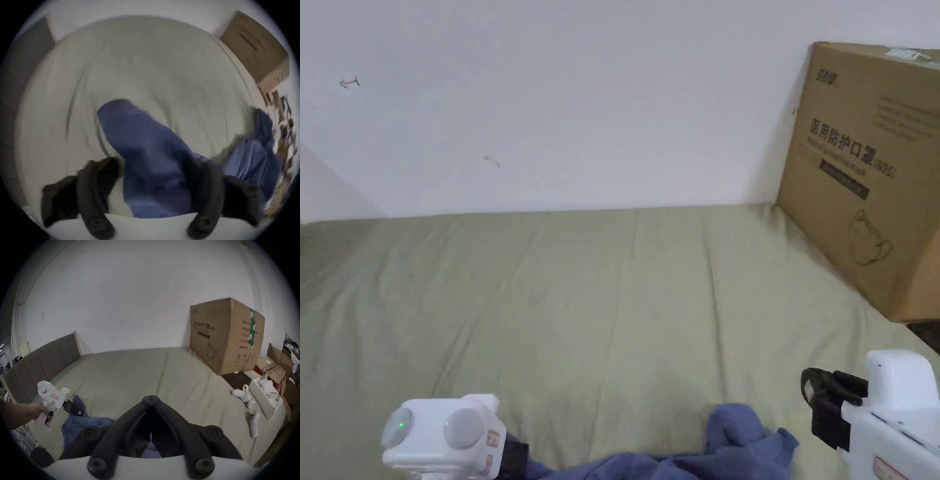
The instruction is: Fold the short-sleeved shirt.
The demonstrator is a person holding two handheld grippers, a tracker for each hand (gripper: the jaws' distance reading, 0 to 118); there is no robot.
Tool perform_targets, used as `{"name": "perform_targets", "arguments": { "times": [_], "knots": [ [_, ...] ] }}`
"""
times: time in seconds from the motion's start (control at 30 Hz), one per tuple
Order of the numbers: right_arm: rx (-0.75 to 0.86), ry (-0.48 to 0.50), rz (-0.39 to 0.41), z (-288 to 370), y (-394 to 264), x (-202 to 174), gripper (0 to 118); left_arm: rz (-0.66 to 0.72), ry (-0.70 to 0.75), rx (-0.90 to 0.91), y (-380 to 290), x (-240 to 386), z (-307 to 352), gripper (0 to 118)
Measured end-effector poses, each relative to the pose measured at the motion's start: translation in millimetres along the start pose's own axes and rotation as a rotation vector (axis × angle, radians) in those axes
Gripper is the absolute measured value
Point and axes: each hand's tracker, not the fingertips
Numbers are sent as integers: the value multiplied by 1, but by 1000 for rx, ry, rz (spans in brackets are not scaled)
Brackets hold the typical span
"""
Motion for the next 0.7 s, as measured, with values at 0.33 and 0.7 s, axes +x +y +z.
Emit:
{"name": "perform_targets", "arguments": {
  "times": [0.33, 0.7],
  "knots": [
    [-546, 112, -136, -162, 25, 31, 75, 82, -191, 320, -70, -6, 112, 3],
    [-868, 134, -12, -233, -12, 21, 5, 148, -216, 281, -98, -11, 116, 3]
  ]
}}
